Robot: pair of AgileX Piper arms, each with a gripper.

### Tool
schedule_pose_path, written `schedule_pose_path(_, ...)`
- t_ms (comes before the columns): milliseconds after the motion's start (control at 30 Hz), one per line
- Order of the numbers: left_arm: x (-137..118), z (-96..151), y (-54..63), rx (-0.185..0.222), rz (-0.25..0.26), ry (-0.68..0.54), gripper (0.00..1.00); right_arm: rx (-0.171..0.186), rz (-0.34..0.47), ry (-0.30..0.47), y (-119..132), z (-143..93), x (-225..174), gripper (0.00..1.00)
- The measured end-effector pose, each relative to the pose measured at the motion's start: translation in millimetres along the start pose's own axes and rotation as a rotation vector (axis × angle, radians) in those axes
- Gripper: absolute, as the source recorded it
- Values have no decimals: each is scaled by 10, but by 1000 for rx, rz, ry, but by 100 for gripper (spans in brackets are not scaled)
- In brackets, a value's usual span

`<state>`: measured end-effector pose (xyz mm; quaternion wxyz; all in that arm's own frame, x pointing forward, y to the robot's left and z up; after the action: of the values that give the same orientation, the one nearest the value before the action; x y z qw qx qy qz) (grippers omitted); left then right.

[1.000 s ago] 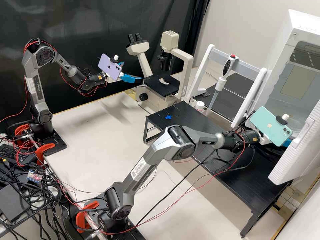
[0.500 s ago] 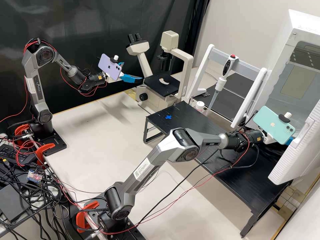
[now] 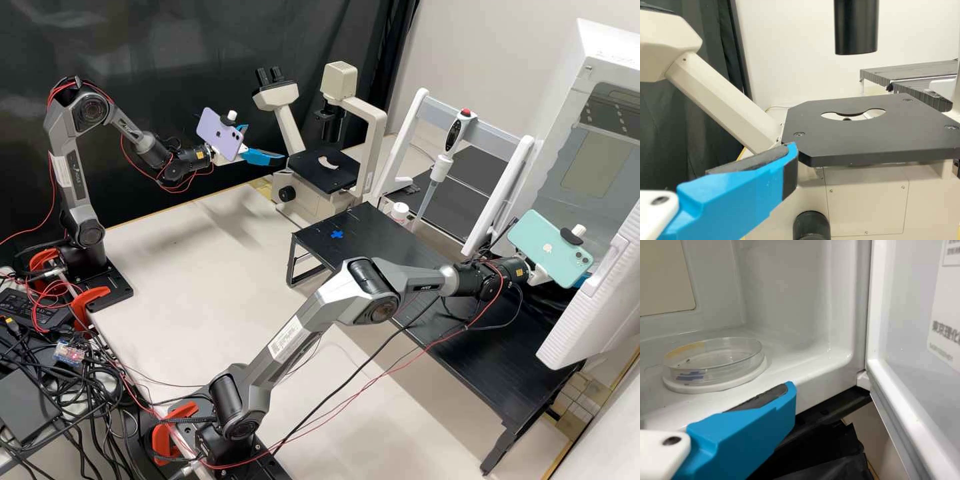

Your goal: Move the petri dish to the microscope

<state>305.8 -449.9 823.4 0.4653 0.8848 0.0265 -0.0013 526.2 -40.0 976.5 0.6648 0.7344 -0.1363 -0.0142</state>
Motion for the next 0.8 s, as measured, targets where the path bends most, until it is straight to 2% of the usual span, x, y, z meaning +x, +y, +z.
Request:
schedule_pose_path(33,0,0,0,0,0,0,100,2,3,-2,3,2,0,100)
schedule_pose_path(133,0,0,0,0,0,0,100,-5,21,-17,13,23,-2,100)
schedule_pose_path(300,0,0,0,0,0,0,100,-42,69,-48,48,44,-60,100)
schedule_pose_path(333,0,0,0,0,0,0,100,-67,79,-54,73,30,-87,100)
schedule_pose_path(400,0,0,0,0,0,0,100,-91,91,-65,101,17,-128,100)
schedule_pose_path(533,0,0,0,0,0,0,100,-123,97,-70,131,-10,-159,100)
schedule_pose_path(800,0,0,0,0,0,0,100,-143,114,-40,176,-140,-131,100)
